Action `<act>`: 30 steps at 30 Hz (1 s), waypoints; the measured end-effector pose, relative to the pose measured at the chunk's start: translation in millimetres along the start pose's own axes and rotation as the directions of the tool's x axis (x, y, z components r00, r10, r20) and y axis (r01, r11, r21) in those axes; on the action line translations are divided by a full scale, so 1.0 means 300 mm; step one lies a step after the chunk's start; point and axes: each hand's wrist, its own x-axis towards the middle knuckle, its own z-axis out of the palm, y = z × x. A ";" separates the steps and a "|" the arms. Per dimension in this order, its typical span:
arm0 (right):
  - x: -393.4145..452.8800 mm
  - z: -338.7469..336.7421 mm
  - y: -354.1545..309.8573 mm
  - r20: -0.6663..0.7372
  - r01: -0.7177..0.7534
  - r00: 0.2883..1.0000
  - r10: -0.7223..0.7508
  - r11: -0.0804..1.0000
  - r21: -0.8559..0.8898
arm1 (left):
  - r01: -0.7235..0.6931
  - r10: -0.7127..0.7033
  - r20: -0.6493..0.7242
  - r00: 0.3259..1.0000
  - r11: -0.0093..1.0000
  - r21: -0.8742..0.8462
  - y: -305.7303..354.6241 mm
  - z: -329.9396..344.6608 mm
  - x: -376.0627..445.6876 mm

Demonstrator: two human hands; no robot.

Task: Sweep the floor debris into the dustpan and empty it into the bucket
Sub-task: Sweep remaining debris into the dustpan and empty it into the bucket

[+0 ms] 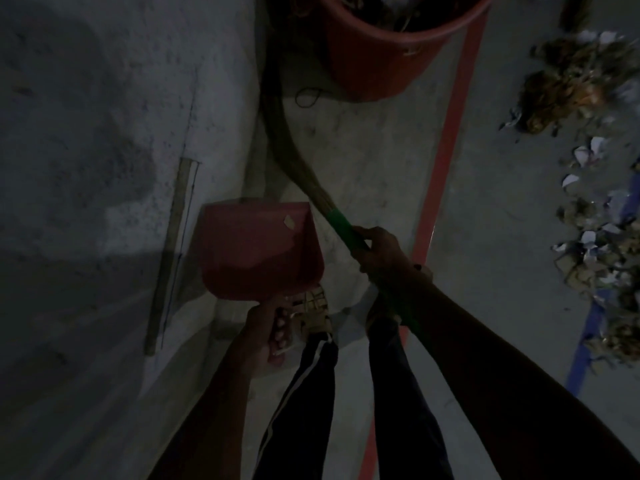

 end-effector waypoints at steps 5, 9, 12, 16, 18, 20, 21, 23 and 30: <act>-0.023 -0.004 0.048 -0.043 -0.071 0.996 0.072 0.997 0.036 | -0.006 0.007 -0.042 0.999 1.000 0.028 -0.002 -0.021 -0.004; -0.082 -0.031 0.154 -0.114 -0.122 0.985 0.128 0.991 0.052 | -0.012 0.014 -0.052 0.999 0.999 0.033 -0.030 -0.030 0.003; -0.140 -0.046 0.237 -0.149 -0.106 0.983 0.107 0.994 0.011 | -0.043 0.044 -0.027 0.999 0.999 0.034 -0.059 -0.030 0.008; -0.250 -0.061 0.296 -0.179 -0.029 0.982 0.060 0.985 0.171 | -0.058 0.057 -0.026 0.998 0.998 -0.021 -0.119 0.001 -0.005; -0.276 -0.087 0.291 -0.154 0.006 0.988 0.031 0.972 0.233 | -0.072 0.069 -0.051 0.996 0.996 -0.060 -0.145 0.026 -0.011; -0.272 -0.115 0.260 -0.103 -0.009 0.994 0.042 0.954 0.299 | -0.088 0.084 -0.050 0.995 0.993 -0.073 -0.170 0.050 -0.015; -0.263 -0.125 0.244 -0.085 -0.011 0.996 0.041 0.947 0.322 | -0.096 0.093 -0.047 0.995 0.993 -0.064 -0.181 0.062 -0.021; -0.240 -0.141 0.206 -0.054 -0.007 0.998 0.028 0.931 0.366 | -0.118 0.116 -0.051 0.992 0.992 -0.052 -0.197 0.092 -0.035; -0.147 -0.120 0.151 0.084 -0.135 0.990 0.112 0.919 0.371 | -0.121 0.115 -0.075 0.991 0.989 -0.083 -0.239 0.195 -0.052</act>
